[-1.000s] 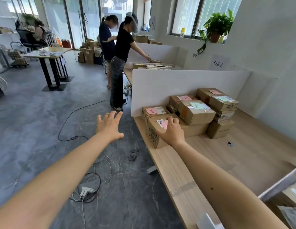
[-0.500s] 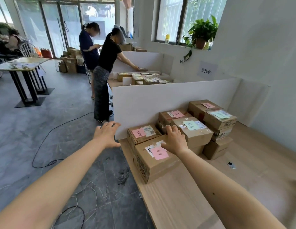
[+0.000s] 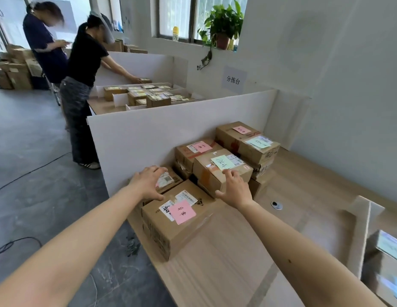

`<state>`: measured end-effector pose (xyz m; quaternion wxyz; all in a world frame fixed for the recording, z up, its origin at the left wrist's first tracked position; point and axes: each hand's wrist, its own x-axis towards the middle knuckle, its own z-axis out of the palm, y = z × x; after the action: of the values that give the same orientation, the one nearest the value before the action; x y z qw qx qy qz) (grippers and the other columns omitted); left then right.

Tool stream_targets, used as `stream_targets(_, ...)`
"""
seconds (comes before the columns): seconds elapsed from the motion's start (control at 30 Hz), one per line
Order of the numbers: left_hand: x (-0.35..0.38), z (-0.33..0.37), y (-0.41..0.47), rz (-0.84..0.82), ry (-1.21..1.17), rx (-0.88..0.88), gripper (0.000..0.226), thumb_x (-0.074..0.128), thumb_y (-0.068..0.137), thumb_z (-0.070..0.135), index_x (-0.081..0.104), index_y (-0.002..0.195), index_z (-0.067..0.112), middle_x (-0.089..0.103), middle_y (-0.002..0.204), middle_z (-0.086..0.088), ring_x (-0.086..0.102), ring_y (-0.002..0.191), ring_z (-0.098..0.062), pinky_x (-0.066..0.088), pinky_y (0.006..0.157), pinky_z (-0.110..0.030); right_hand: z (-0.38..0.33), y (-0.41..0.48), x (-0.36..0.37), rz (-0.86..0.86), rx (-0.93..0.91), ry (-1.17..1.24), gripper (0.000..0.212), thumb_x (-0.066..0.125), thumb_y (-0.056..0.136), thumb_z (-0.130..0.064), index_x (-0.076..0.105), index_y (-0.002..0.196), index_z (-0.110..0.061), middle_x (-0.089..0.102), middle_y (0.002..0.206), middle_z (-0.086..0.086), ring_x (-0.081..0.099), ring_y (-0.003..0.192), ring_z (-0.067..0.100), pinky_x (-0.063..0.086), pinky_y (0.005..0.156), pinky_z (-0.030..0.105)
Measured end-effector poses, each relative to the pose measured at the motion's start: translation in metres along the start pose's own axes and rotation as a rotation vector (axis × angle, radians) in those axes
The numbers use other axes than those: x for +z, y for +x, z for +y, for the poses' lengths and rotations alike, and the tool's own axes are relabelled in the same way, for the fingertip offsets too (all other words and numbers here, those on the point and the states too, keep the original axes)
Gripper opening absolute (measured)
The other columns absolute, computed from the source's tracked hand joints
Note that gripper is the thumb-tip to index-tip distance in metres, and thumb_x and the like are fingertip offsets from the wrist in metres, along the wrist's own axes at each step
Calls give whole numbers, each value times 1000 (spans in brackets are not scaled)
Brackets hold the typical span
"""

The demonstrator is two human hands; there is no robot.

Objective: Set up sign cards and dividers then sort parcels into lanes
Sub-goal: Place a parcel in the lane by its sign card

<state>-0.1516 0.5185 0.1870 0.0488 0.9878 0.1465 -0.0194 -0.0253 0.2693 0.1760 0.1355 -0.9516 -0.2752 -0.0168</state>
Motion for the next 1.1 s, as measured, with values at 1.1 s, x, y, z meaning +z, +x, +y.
stream_targets(1.1,43,32,225,-208,-527,436,104,84,64,40,16,143,50,15,156,-4,18,143,-28,29,111,-53,-4,69,58,153,760,782,82,59,88,-33,7,149,-48,33,150,10,29,139,32,30,114,47)
